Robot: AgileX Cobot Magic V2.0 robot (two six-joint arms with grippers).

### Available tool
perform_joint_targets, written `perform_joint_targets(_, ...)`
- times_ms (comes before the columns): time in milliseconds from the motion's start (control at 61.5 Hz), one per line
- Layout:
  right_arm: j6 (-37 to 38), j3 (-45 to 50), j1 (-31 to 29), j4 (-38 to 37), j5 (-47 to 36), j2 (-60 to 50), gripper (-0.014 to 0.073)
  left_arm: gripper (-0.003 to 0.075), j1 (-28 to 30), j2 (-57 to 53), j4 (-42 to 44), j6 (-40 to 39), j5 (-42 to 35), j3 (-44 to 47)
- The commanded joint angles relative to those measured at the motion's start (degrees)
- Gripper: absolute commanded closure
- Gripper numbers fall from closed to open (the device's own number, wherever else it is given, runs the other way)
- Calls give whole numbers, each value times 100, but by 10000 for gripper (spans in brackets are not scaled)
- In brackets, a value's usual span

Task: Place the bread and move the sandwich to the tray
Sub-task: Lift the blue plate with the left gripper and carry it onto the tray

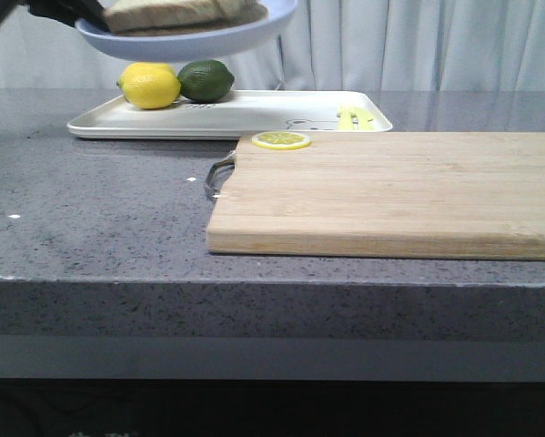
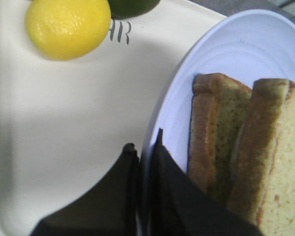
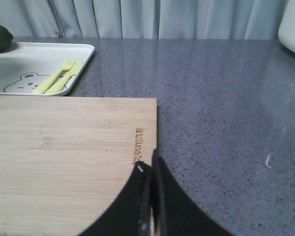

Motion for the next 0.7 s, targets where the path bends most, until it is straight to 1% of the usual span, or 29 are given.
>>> perform_joint_targets(0, -26, -156, -12, -10, -511, 49, 655, 738, -78, 118, -241, -450, -25, -1013)
perform_joint_targets(98, -26, -156, -12, -10, -499, 49, 655, 738, -101, 709, -239, -681, 31, -1786)
perform_joint_targets(244, -26, -156, -12, -10, -478, 49, 655, 738, -101, 1314, -239, -891, -94, -2396)
perform_joint_targets(439, -26, -128, -12, -10, -500, 49, 655, 738, -124, 1611, -303, -891, -56, -2457)
perform_joint_targets(683, -26, -128, -12, -10, -500, 49, 655, 738, -211, 1646, -296, -891, -69, -2471)
